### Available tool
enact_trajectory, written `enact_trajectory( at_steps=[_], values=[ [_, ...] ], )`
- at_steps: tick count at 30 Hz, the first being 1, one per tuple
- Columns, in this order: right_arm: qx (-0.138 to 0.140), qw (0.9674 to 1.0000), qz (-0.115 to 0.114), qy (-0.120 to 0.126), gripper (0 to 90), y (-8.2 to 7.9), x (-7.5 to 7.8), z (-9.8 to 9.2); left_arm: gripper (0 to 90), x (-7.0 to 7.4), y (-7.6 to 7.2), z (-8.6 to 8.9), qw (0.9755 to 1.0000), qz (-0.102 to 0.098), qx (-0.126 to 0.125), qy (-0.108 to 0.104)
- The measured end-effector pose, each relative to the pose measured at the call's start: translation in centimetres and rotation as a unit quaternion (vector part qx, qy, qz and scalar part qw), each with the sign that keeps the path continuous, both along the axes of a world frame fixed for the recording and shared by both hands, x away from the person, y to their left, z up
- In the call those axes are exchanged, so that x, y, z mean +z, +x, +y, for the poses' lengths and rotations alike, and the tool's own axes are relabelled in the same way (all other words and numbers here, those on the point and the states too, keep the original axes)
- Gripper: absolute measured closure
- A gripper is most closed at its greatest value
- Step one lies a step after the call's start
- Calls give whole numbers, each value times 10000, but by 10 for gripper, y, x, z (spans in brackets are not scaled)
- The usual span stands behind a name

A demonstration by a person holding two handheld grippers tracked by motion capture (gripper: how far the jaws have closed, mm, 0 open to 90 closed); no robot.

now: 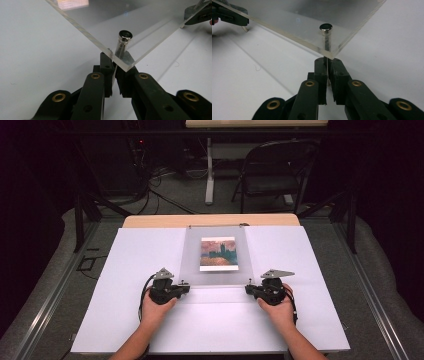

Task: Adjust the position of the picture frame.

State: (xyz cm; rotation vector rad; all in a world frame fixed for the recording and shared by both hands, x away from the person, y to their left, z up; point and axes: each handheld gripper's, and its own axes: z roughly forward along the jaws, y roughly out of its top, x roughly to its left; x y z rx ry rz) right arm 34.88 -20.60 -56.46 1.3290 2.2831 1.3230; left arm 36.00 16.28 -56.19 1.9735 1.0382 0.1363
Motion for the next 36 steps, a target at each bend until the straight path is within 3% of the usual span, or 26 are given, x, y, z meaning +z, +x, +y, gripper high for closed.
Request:
enact_trajectory(
  at_steps=[4,10,16,25,30,36],
  values=[
    [-35,9999,92,142,804,1,-2,-3,804,1,-1,0,10000,-72,55,-26],
    [-48,10000,-14,61,752,-2,0,-3,739,3,-4,0,9999,-159,59,25],
    [-49,9998,-147,-108,639,-6,4,-2,655,4,-8,0,9996,-249,108,79],
    [-28,9996,-234,-140,571,-12,9,-5,531,8,-15,0,9987,-398,144,298],
    [32,9996,-210,-212,507,-17,11,-3,484,13,-24,4,9979,-533,197,312],
    [53,9992,-266,-304,448,-25,14,0,459,17,-35,11,9980,-513,197,319]
  ],
)
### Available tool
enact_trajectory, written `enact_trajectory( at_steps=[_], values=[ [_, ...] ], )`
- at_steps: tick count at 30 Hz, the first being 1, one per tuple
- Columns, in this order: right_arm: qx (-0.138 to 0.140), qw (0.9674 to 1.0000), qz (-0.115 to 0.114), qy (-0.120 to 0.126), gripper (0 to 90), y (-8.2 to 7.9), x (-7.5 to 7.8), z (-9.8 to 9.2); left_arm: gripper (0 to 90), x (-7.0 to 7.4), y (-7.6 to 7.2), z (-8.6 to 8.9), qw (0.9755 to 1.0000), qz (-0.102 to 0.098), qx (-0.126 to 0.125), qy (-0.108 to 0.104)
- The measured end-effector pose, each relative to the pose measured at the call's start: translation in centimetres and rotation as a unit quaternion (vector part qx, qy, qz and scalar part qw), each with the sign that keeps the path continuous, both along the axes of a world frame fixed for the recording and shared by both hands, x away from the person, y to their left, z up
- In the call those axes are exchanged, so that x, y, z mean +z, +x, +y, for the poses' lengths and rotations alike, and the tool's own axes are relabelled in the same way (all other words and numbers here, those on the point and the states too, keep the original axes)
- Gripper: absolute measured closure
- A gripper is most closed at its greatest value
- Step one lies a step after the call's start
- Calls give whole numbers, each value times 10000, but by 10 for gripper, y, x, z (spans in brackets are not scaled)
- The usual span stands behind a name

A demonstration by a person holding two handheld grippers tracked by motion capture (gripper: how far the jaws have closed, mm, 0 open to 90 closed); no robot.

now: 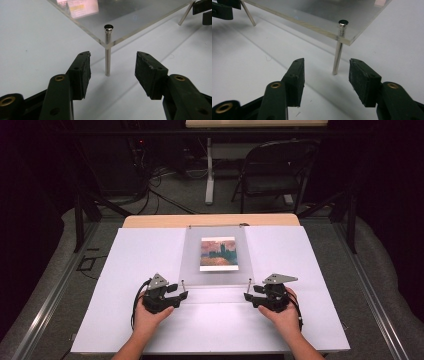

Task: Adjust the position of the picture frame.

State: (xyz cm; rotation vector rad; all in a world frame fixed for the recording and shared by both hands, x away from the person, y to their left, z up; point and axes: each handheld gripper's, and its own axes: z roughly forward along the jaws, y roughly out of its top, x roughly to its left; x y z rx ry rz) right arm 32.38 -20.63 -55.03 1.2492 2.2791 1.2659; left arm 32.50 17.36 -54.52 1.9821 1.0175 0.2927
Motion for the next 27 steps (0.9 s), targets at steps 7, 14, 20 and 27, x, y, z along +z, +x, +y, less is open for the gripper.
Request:
enact_trajectory(
  at_steps=[7,14,20,27],
  values=[
    [56,9999,-94,-115,425,-18,5,-7,440,5,-13,14,9998,25,10,-183],
    [-45,9999,-114,27,431,-28,11,-22,431,9,-20,23,9998,-50,136,-157],
    [-130,9996,-250,56,420,-32,17,-33,415,21,-19,34,9987,-220,324,-324],
    [-350,9989,-291,-64,413,-4,26,-42,409,30,8,37,9984,-236,431,-266]
  ],
)
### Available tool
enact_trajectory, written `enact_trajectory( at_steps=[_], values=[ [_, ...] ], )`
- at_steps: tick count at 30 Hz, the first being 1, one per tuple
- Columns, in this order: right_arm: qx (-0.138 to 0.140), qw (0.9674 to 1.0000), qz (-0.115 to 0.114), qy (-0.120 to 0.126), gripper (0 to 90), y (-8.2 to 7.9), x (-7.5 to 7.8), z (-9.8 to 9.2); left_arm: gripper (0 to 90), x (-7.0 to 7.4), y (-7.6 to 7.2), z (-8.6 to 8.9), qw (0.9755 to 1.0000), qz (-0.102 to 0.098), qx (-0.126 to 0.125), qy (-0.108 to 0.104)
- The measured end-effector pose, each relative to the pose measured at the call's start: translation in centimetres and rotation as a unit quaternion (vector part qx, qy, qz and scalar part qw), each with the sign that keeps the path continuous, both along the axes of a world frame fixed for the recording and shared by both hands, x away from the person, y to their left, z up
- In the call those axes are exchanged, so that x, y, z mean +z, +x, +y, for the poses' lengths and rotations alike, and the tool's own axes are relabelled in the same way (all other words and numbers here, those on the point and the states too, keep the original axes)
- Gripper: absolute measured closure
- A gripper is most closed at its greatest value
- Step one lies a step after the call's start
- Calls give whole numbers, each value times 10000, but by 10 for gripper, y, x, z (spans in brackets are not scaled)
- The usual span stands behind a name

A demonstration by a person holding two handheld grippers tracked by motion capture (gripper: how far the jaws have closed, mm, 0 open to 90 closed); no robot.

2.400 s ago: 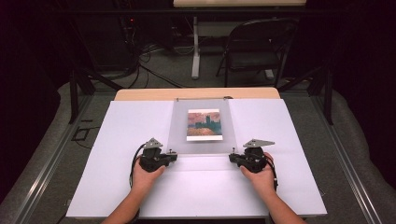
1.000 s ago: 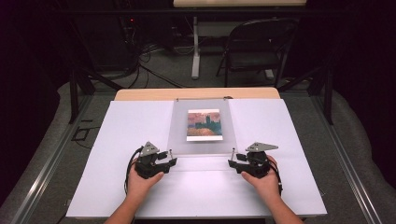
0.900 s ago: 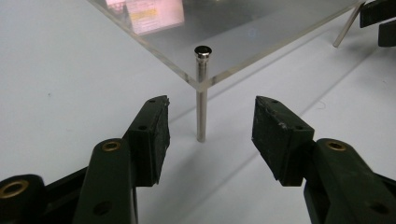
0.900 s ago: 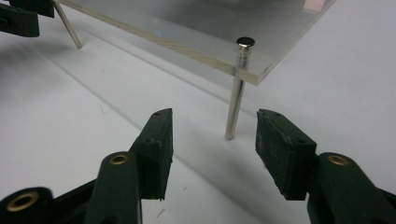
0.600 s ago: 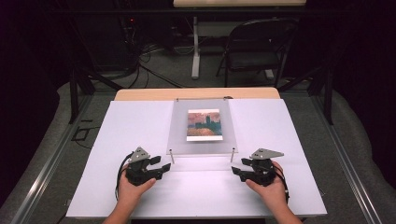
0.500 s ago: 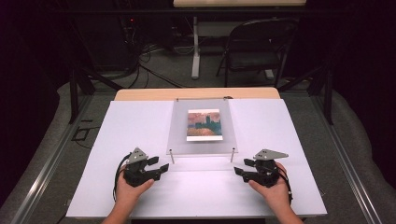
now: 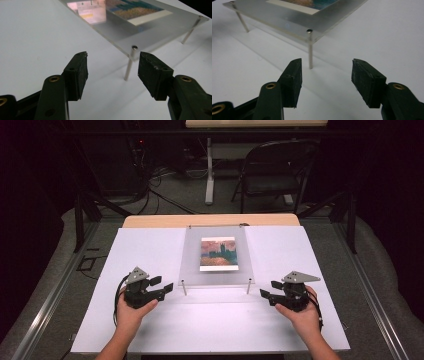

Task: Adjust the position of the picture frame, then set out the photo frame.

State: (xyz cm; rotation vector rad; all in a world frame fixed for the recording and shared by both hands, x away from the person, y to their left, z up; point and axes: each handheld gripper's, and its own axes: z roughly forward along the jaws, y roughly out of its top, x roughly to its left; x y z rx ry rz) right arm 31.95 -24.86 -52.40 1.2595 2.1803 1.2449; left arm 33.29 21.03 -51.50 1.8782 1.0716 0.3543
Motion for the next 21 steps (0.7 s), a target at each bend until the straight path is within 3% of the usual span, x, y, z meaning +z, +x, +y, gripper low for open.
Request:
enact_trajectory(
  at_steps=[1,4,9,10,11,14,17,21],
  values=[
    [0,10000,0,0,413,0,0,0,409,2,6,-1,10000,-2,7,-23],
    [-65,9999,113,7,382,24,8,0,407,9,29,-8,9999,84,-4,-144],
    [-66,9999,113,104,376,52,17,6,406,17,50,-16,9999,-25,-26,-96],
    [-68,9999,120,77,377,56,18,7,406,20,60,-20,9998,-10,-47,-177],
    [-68,9999,120,77,377,56,18,7,406,20,60,-20,9998,-10,-47,-177],
    [-18,9999,108,49,388,76,23,13,405,24,80,-29,9998,-4,-123,-148],
    [-9,9999,89,109,398,87,25,16,405,25,89,-33,9999,29,-84,-142],
    [-276,9996,-19,-17,438,111,30,22,423,25,109,-41,9998,118,-101,-90]
  ],
)
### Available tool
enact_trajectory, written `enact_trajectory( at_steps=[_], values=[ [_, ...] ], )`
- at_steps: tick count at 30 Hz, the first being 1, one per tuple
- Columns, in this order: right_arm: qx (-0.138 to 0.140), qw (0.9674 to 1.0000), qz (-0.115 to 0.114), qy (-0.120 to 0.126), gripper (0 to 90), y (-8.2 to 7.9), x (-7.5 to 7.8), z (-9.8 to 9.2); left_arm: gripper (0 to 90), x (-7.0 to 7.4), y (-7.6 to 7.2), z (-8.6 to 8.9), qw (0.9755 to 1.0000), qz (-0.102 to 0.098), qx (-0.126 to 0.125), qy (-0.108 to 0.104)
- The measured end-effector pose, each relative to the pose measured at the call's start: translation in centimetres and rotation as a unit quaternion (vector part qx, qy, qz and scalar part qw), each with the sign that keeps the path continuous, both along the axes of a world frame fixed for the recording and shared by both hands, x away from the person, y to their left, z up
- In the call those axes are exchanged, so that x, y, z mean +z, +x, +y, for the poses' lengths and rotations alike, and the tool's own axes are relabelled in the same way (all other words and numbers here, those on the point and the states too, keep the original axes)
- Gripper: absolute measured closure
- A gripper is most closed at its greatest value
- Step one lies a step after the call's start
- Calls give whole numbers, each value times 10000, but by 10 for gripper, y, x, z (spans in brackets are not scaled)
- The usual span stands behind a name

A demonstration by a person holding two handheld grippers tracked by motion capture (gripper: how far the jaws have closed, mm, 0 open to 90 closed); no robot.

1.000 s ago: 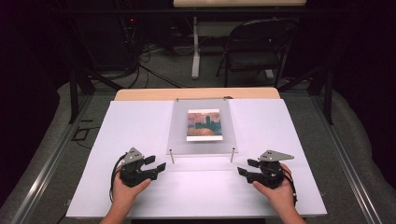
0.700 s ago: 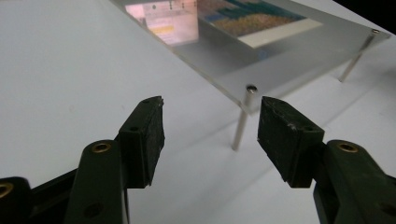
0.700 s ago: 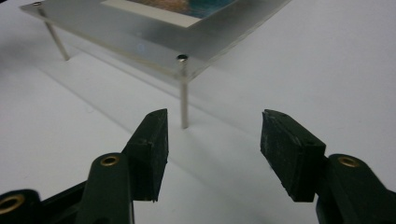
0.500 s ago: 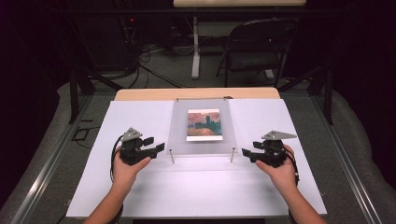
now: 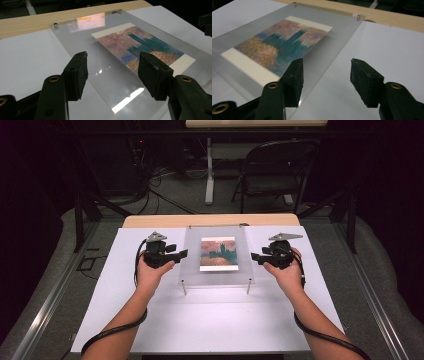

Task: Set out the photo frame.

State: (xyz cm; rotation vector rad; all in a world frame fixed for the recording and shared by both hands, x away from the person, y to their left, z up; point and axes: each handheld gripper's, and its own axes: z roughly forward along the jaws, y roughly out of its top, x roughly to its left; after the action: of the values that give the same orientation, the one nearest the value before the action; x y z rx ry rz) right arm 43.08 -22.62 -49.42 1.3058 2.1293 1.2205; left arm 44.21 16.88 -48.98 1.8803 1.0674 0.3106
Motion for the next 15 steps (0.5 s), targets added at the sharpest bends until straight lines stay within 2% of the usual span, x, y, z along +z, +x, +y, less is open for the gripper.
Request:
enact_trajectory(
  at_steps=[2,3,4,5,7,8,9,12,13,15],
  values=[
    [-25,10000,-30,1,437,4,0,1,433,-1,4,-2,10000,18,-27,-1],
    [-73,10000,-41,-44,424,13,0,3,449,-1,7,-4,10000,0,-31,67],
    [-73,10000,-41,-44,424,13,0,3,449,-2,12,-6,9999,-11,-42,131],
    [-96,9999,-33,-85,418,22,-2,5,451,-3,16,-8,9999,43,-32,152],
    [-101,9999,8,-80,418,27,-3,6,451,-5,25,-11,9998,115,-2,172],
    [-92,9999,68,-18,418,35,-6,8,445,-8,33,-13,9997,192,95,119],
    [-99,9999,89,-28,416,38,-8,9,446,-8,33,-13,9997,192,95,119],
    [-159,9997,156,25,407,45,-11,11,445,-14,45,-15,9992,335,199,77],
    [-199,9994,237,132,396,51,-15,12,445,-18,51,-15,9988,375,316,66],
    [-212,9992,279,183,389,54,-16,13,437,-20,54,-15,9985,409,351,72]
  ],
)
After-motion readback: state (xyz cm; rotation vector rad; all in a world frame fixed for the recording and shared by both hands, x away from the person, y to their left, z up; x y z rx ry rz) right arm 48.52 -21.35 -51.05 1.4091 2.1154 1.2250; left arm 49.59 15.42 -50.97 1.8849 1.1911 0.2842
